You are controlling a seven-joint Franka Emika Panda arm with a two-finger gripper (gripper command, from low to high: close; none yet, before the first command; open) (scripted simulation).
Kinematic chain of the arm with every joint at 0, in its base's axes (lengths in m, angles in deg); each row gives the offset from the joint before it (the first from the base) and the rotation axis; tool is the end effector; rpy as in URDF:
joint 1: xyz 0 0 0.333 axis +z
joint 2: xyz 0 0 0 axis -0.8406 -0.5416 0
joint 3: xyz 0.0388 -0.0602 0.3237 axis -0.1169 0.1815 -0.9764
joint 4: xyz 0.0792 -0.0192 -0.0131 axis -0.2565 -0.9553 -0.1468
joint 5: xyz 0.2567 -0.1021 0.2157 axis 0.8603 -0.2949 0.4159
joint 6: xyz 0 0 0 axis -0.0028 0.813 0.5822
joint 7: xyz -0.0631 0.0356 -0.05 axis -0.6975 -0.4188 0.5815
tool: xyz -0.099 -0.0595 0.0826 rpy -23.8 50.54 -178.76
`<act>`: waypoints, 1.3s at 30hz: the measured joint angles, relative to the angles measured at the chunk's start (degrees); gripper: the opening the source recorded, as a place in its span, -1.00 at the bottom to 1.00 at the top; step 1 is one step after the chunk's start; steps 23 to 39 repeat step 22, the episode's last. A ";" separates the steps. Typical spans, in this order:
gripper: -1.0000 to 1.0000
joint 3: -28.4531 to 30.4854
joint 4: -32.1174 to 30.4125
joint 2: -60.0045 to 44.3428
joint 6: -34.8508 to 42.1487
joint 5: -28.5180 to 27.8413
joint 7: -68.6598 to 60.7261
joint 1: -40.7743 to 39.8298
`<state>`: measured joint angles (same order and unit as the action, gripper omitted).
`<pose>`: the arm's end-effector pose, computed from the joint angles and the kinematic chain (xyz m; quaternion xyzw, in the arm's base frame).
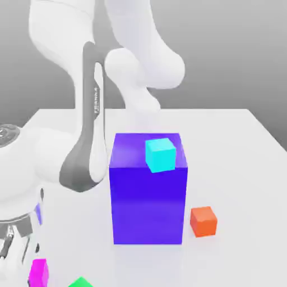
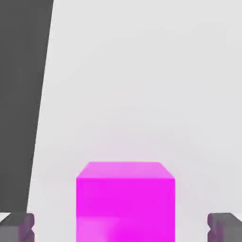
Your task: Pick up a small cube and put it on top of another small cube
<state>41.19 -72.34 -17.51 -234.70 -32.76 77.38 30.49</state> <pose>0.4792 -0.2219 0.1512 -0.4393 0.8984 -0.0003 0.0003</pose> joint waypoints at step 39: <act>1.00 -4.08 1.86 5.38 7.33 -2.60 4.88 8.10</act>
